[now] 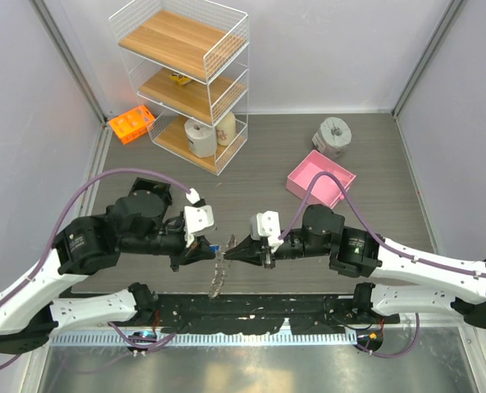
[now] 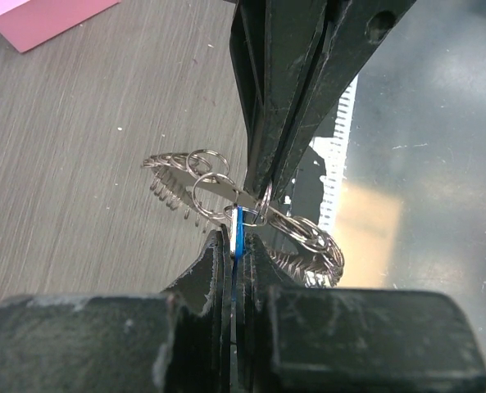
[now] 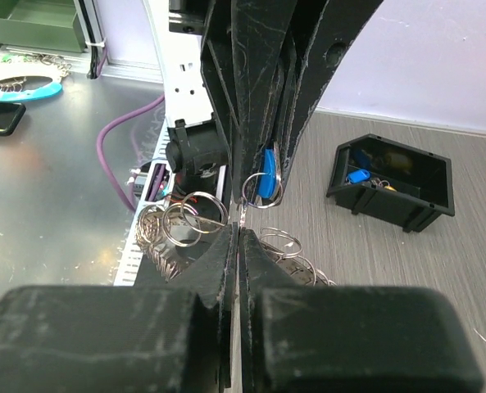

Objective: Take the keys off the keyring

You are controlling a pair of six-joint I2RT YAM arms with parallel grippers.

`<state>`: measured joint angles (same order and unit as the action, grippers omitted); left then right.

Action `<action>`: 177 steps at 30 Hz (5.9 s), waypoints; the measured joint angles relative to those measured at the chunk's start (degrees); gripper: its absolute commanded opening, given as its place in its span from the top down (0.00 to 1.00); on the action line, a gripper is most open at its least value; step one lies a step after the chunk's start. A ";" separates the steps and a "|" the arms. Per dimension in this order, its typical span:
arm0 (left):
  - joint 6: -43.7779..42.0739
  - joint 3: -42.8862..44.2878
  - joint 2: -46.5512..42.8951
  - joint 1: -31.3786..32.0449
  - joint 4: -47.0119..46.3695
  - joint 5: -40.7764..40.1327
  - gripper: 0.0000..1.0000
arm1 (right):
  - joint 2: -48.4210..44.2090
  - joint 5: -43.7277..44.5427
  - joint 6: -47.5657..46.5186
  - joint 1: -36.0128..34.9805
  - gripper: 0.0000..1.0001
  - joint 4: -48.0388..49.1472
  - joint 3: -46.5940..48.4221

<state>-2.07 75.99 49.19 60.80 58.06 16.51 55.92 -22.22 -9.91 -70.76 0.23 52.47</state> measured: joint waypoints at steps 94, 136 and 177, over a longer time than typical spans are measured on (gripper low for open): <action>2.14 5.64 2.78 -0.11 6.32 3.48 1.00 | 3.41 -3.02 -3.41 1.18 0.95 4.44 0.52; 9.18 2.56 8.48 -4.09 4.17 1.70 1.00 | -4.85 26.71 -17.70 -10.12 0.43 -4.13 -0.72; 12.17 4.74 9.86 -4.26 7.28 -0.96 1.00 | 2.19 37.99 14.03 -11.15 0.68 7.80 -4.74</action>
<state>10.11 80.73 59.05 56.53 65.34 15.55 58.11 15.77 4.12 -81.91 8.03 47.72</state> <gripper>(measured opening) 0.052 0.364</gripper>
